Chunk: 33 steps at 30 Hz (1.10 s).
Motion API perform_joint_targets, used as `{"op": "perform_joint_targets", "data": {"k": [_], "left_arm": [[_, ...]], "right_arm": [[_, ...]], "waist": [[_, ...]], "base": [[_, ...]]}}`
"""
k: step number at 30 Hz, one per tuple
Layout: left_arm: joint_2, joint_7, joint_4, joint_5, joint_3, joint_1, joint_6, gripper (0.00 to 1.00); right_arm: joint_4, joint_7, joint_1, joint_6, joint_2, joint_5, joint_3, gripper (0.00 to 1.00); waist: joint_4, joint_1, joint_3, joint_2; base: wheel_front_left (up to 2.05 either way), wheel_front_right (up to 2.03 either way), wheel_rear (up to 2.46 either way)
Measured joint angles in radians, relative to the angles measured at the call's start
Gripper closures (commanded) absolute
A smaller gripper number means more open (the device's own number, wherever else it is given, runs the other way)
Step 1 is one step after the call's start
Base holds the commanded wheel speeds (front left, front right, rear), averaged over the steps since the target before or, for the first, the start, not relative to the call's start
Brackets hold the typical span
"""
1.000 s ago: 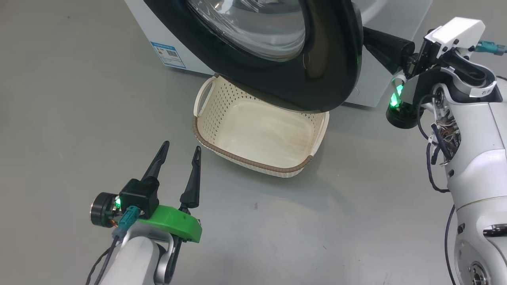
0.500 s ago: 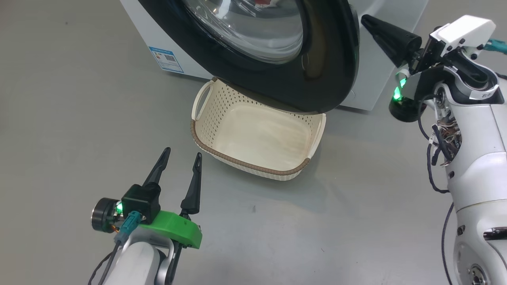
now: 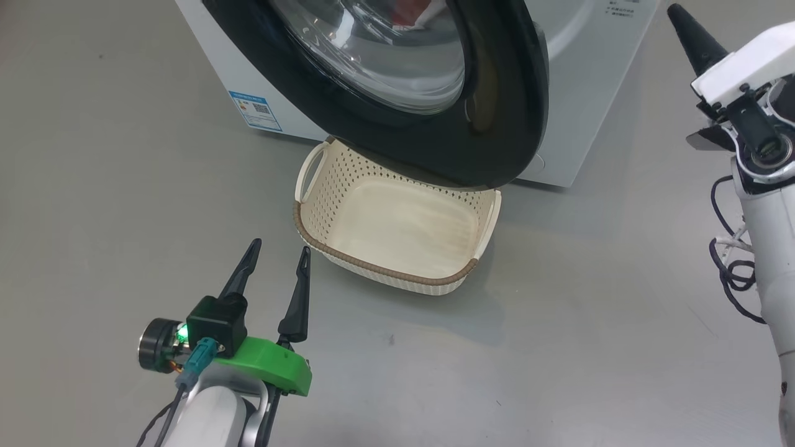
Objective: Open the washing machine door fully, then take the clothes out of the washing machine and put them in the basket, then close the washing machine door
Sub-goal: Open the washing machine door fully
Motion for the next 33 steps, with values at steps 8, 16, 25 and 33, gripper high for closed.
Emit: {"op": "perform_joint_targets", "data": {"k": [8, 16, 25, 33], "left_arm": [[0.001, 0.0, -0.004, 0.003, 0.012, 0.008, 0.001, 0.0], [0.001, 0.0, -0.007, 0.004, 0.032, 0.024, 0.006, 0.0], [0.002, 0.0, -0.006, 0.007, 0.043, 0.042, 0.006, 0.0], [0.003, 0.0, -0.008, 0.007, 0.046, 0.056, 0.006, 0.0]], "right_arm": [[-0.109, -0.202, 0.139, 0.0, -0.034, -0.198, 0.097, 1.0], [-0.171, -0.378, 0.285, 0.0, -0.016, -0.301, 0.147, 1.0], [-0.201, -0.502, 0.405, -0.038, -0.011, -0.384, 0.152, 1.0], [-0.232, -0.535, 0.526, -0.127, -0.001, -0.414, 0.123, 0.21]], "waist": [[-0.019, 0.0, -0.015, 0.0], [-0.049, 0.0, -0.036, 0.0], [-0.079, 0.0, -0.065, 0.0], [-0.097, 0.0, -0.082, 0.0]], "base": [[0.0, 0.0, 0.0], [0.0, 0.0, 0.0], [0.0, 0.0, 0.0], [0.0, 0.0, 0.0]]}}
